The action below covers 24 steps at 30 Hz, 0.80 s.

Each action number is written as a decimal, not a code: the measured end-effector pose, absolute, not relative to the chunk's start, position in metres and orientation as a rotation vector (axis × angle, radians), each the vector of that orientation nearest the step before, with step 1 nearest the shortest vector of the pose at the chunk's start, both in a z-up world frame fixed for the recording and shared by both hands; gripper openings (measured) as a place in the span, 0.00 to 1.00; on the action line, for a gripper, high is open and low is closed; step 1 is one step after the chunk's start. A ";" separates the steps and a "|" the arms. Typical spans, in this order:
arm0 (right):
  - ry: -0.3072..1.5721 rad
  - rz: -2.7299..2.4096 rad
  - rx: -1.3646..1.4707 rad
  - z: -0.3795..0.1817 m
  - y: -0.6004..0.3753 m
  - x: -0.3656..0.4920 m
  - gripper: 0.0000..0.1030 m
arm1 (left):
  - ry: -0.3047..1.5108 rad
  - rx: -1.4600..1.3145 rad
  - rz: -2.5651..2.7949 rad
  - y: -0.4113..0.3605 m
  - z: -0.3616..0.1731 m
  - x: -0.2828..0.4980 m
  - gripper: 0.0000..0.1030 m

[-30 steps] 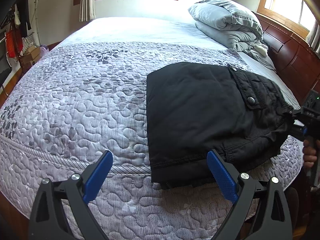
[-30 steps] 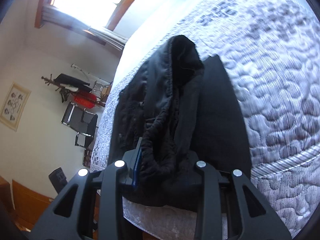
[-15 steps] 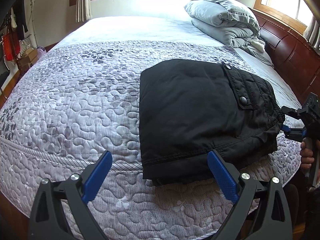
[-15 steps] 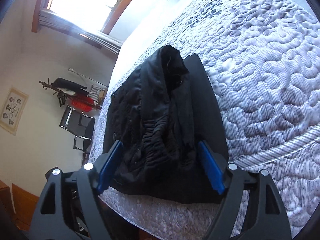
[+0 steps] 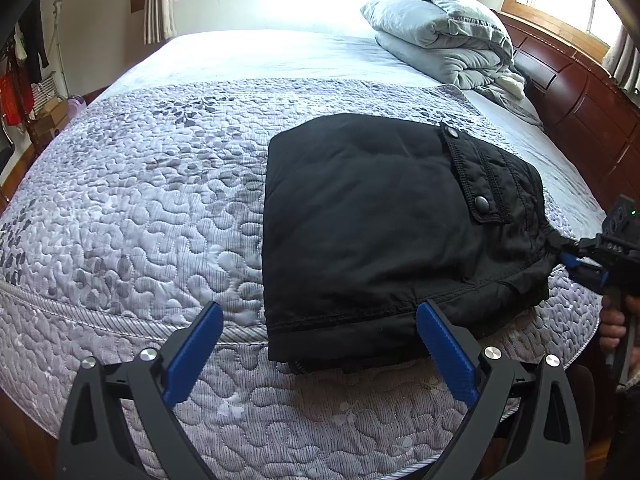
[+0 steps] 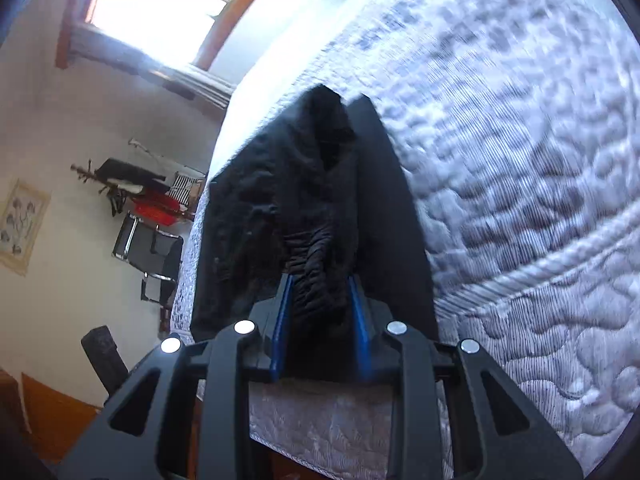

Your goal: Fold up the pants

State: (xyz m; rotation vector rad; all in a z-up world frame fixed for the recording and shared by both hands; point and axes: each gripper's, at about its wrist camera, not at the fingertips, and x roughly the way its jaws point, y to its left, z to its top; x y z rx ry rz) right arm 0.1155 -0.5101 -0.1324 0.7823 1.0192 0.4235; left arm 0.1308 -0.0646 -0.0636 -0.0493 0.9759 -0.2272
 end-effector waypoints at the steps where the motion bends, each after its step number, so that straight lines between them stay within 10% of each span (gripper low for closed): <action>1: 1.022 0.427 0.799 -0.137 -0.512 0.117 0.27 | 0.977 -0.052 -0.228 -0.064 -0.064 0.131 0.95; 9: 0.973 0.381 0.679 -0.100 -0.525 0.130 0.67 | 0.949 -0.046 -0.232 -0.064 -0.052 0.129 0.95; 15: 0.999 0.385 0.630 -0.094 -0.521 0.174 0.75 | 0.935 0.012 -0.219 -0.072 -0.044 0.131 0.96; 19: 1.032 0.394 0.603 -0.098 -0.501 0.202 0.70 | 0.929 0.023 -0.217 -0.076 -0.040 0.132 0.96; 24: 1.048 0.422 0.641 -0.111 -0.494 0.213 0.34 | 0.939 0.016 -0.208 -0.075 -0.041 0.137 0.96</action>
